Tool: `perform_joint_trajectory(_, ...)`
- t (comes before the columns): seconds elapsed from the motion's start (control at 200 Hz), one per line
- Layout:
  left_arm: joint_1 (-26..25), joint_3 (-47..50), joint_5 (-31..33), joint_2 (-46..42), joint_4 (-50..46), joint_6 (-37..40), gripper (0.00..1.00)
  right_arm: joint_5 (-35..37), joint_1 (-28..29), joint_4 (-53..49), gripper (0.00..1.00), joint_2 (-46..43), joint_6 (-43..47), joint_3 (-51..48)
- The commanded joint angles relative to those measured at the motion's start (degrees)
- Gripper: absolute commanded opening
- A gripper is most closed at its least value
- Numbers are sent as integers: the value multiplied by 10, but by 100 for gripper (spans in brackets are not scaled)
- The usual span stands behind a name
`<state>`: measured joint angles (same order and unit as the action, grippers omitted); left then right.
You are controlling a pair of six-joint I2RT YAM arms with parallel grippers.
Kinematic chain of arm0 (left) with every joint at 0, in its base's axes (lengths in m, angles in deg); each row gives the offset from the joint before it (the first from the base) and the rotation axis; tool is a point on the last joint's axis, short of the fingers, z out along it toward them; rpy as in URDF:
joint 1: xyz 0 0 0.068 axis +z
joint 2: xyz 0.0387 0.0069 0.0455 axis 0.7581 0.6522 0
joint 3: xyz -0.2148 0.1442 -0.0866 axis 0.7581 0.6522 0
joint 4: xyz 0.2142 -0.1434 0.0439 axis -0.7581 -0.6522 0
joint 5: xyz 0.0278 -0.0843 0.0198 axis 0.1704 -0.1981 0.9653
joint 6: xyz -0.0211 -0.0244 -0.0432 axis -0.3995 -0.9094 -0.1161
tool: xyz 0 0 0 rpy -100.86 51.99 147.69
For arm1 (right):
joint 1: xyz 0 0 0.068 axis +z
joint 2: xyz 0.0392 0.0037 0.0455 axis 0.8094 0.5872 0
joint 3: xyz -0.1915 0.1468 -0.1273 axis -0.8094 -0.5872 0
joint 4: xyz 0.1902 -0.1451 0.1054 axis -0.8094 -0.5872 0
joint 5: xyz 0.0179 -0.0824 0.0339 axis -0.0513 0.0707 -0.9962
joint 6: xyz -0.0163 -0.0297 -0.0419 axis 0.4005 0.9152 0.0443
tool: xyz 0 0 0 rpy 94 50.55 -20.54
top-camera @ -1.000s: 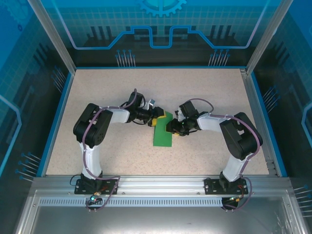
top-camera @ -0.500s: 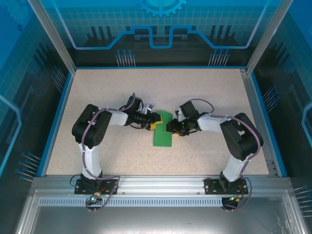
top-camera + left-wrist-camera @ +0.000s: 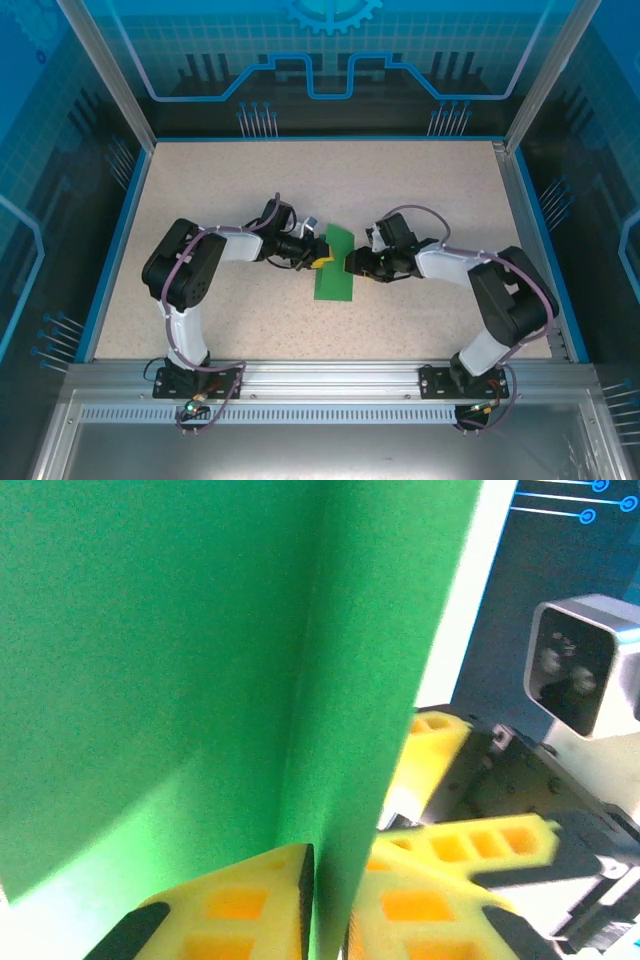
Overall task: Fold a paper plane with a square sheet of paper (pick it up from the middle)
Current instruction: Fold the triangle a second time at the center of the table.
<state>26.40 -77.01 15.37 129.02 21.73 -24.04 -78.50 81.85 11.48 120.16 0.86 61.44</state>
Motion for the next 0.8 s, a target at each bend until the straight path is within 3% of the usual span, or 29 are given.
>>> perform_joint_trajectory(0.0, -2, -2, 0, -18, -16, 5, 17, 33, 11, -6, 57, -49, 16, -21)
perform_joint_trajectory(0.2, -6, -2, 3, -15, -23, 4, 13, 123, 74, -51, 61, -118, 58, -34)
perform_joint_trajectory(0.4, -6, -1, 5, -18, -27, 2, 13, 268, 201, -103, 67, -146, 100, -11)
perform_joint_trajectory(0.58, -7, -1, 6, -19, -28, 0, 13, 378, 308, -147, 70, -94, 123, 56)
perform_joint_trajectory(0.795, -8, -3, 5, -22, -29, -1, 13, 447, 358, -180, 72, -6, 120, 136)
